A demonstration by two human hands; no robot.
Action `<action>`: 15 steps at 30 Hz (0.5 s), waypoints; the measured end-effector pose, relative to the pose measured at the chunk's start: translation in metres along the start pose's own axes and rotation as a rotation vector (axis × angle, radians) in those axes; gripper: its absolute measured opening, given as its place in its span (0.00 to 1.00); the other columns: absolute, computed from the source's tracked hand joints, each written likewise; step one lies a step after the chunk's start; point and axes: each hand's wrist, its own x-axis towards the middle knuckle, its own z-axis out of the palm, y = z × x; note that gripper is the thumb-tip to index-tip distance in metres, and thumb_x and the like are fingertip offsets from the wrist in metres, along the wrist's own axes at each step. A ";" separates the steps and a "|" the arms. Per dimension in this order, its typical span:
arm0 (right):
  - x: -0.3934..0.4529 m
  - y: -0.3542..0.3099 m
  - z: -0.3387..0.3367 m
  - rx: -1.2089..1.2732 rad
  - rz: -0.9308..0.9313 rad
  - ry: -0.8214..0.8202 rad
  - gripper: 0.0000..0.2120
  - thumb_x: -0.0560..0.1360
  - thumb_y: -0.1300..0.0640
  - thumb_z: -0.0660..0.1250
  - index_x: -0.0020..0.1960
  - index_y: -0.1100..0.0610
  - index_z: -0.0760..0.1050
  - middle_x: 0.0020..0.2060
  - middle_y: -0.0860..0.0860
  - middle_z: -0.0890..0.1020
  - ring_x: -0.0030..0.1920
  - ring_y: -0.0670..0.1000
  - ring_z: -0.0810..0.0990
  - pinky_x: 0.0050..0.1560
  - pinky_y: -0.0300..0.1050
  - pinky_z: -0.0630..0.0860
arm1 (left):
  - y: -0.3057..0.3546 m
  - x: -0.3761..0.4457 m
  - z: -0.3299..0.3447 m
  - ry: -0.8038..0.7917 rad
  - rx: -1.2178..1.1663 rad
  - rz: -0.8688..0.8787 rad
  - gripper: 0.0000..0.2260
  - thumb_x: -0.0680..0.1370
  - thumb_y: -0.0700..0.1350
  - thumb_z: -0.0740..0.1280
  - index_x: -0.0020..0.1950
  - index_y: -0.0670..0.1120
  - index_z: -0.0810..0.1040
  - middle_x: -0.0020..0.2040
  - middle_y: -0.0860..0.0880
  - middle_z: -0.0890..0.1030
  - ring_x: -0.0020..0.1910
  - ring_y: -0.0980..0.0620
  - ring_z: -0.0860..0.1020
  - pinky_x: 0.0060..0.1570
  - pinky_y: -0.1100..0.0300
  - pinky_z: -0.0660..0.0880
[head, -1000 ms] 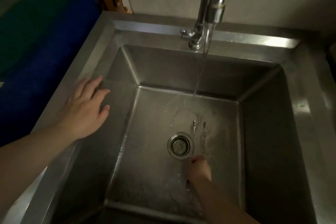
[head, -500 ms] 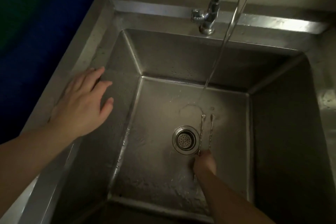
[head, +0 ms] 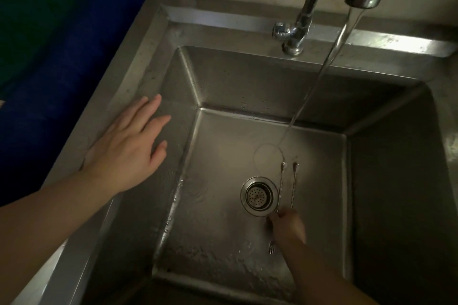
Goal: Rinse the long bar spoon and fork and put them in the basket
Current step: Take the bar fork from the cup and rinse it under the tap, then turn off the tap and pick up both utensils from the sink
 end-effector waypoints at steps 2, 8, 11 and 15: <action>0.000 -0.020 -0.016 0.126 -0.051 0.080 0.09 0.77 0.55 0.64 0.49 0.60 0.78 0.41 0.57 0.84 0.46 0.60 0.83 0.44 0.46 0.76 | -0.002 0.000 0.001 -0.006 0.017 0.005 0.25 0.77 0.53 0.56 0.71 0.44 0.69 0.79 0.43 0.58 0.78 0.45 0.55 0.74 0.54 0.49; 0.006 -0.136 -0.135 0.539 -0.581 0.351 0.11 0.79 0.61 0.61 0.59 0.52 0.76 0.45 0.50 0.82 0.43 0.54 0.84 0.45 0.52 0.82 | -0.001 0.001 0.005 -0.013 0.022 0.026 0.24 0.77 0.54 0.56 0.71 0.45 0.70 0.79 0.45 0.59 0.78 0.45 0.54 0.73 0.44 0.57; 0.000 -0.195 -0.194 0.624 -0.828 0.305 0.17 0.79 0.63 0.58 0.64 0.50 0.75 0.55 0.51 0.81 0.40 0.45 0.83 0.39 0.40 0.80 | -0.003 0.002 0.005 -0.040 0.031 0.017 0.25 0.77 0.55 0.55 0.71 0.47 0.69 0.79 0.46 0.58 0.78 0.45 0.52 0.73 0.43 0.57; -0.005 -0.247 -0.230 0.560 -1.106 0.000 0.18 0.78 0.63 0.58 0.63 0.48 0.75 0.61 0.60 0.78 0.39 0.42 0.83 0.37 0.32 0.77 | -0.005 0.002 0.005 -0.052 0.032 0.012 0.25 0.77 0.56 0.54 0.71 0.46 0.70 0.79 0.45 0.59 0.78 0.46 0.53 0.73 0.43 0.59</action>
